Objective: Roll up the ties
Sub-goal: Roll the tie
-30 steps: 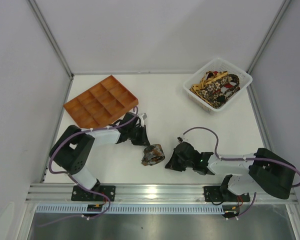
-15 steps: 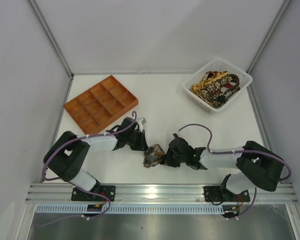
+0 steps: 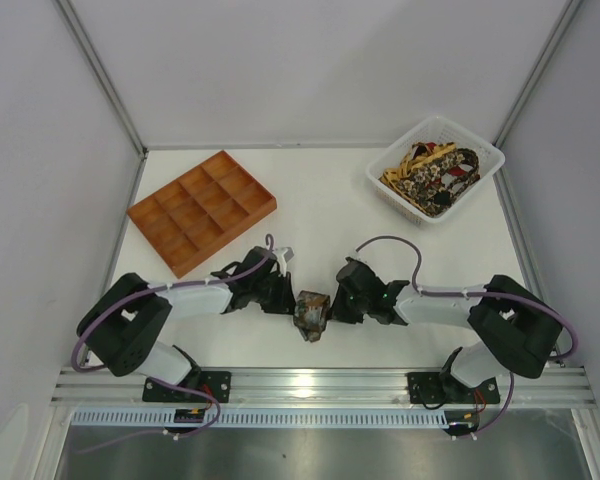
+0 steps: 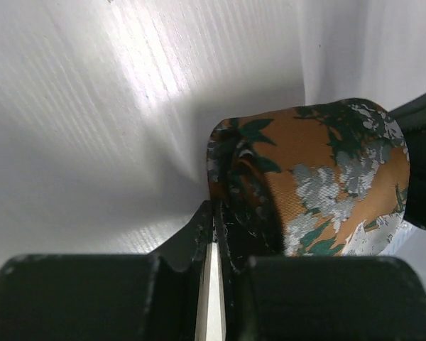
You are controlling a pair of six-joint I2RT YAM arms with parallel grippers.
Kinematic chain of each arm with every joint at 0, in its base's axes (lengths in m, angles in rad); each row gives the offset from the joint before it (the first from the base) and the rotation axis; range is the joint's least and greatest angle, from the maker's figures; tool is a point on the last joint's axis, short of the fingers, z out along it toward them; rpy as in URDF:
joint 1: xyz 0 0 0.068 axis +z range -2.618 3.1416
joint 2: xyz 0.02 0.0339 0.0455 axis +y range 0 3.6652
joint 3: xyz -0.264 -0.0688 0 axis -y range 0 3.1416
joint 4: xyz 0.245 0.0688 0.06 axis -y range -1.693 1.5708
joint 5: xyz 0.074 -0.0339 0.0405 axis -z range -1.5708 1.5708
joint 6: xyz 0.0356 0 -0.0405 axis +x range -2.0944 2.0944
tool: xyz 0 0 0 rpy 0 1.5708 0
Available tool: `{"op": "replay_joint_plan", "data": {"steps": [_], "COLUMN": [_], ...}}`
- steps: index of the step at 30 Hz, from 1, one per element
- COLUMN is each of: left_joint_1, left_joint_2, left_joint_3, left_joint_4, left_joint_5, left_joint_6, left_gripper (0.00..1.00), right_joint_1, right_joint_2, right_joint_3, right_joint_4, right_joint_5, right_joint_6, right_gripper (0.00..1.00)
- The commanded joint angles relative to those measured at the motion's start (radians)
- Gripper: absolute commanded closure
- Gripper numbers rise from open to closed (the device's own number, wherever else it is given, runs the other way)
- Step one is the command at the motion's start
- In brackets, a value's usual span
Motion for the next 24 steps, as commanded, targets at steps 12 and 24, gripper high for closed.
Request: {"op": "replay_joint_plan", "data": {"steps": [12,24], "left_joint_1": [-0.097,-0.097], "left_joint_2": [-0.064,-0.344], "left_joint_3": [-0.063,-0.143], "left_joint_4": [0.052,-0.127], "left_joint_5": [-0.052,-0.109], "left_joint_6": [-0.128,-0.153], "left_gripper": [0.86,0.78], "right_joint_1": [-0.103,-0.163], "right_joint_2": [0.104,-0.099], "right_joint_3": [0.106,0.094], "right_joint_4": [-0.057,-0.267], "right_joint_5": [-0.037,0.05], "right_joint_6": [-0.183,-0.314], "right_gripper": [0.99,0.98]}}
